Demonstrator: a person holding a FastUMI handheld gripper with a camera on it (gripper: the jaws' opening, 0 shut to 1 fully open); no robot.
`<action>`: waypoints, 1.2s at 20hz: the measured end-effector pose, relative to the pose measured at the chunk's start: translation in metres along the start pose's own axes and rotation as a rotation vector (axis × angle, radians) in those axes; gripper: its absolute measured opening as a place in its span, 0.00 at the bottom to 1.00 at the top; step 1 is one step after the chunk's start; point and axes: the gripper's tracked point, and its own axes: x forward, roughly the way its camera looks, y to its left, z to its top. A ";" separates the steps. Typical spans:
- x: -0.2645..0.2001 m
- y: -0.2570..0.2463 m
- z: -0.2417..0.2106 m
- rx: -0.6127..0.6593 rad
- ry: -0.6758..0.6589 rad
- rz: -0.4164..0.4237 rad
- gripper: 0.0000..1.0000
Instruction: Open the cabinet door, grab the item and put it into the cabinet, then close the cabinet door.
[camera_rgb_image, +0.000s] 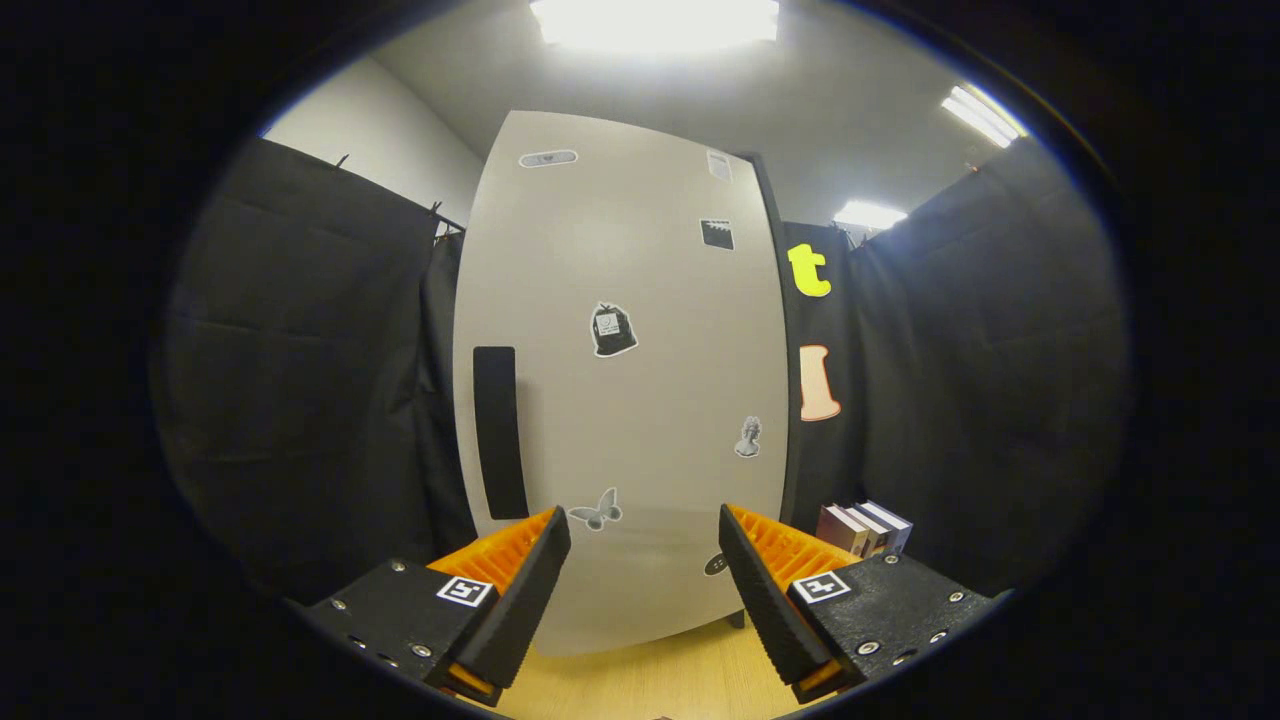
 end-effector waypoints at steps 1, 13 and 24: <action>-0.007 -0.003 0.000 -0.001 -0.010 -0.004 0.93; -0.067 -0.032 -0.013 0.017 -0.086 -0.072 0.93; -0.081 -0.027 -0.037 0.034 -0.049 -0.078 0.93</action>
